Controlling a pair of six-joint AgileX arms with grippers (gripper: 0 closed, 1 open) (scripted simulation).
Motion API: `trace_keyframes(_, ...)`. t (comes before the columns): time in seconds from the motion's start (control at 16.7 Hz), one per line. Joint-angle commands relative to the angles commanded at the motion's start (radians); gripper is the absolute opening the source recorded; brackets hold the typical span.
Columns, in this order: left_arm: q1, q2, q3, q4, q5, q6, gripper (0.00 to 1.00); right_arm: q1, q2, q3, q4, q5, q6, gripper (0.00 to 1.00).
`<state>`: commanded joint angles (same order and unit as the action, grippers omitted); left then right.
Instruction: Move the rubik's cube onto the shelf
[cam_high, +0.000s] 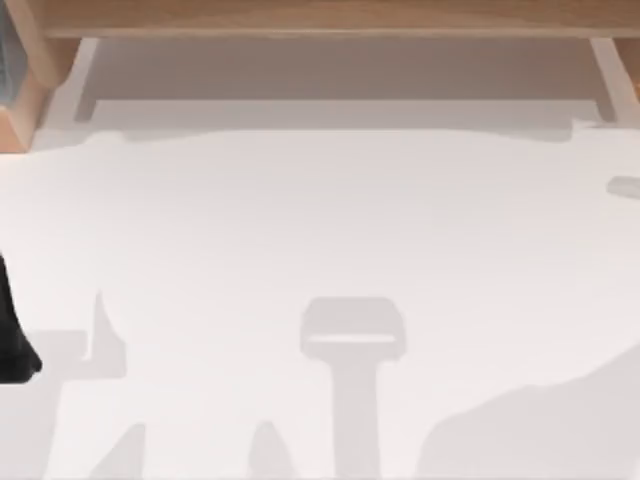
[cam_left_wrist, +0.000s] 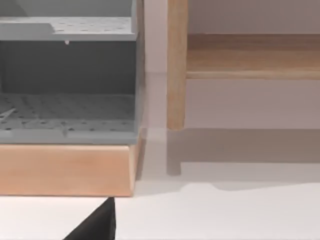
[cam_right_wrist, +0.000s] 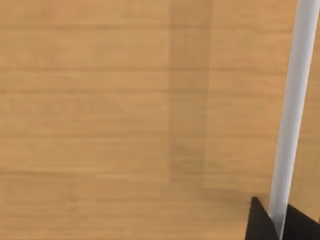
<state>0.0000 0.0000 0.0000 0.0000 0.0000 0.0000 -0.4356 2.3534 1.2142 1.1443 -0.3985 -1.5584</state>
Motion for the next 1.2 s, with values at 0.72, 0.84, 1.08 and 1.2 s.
trace_keyframes(0.72,0.0,0.0,0.0,0.0,0.0,0.0,1.0,-0.05,-0.085,-0.199,0.103,-0.044,0.003,0.0)
trace_keyframes(0.84,0.0,0.0,0.0,0.0,0.0,0.0,1.0,-0.064,-0.113,-0.26,0.139,-0.061,0.004,0.0)
trace_keyframes(1.08,0.0,0.0,0.0,0.0,0.0,0.0,1.0,-0.07,-0.122,-0.279,0.153,-0.067,0.004,0.0)
trace_keyframes(1.2,0.0,0.0,0.0,0.0,0.0,0.0,1.0,-0.068,-0.119,-0.277,0.153,-0.065,0.004,0.0)
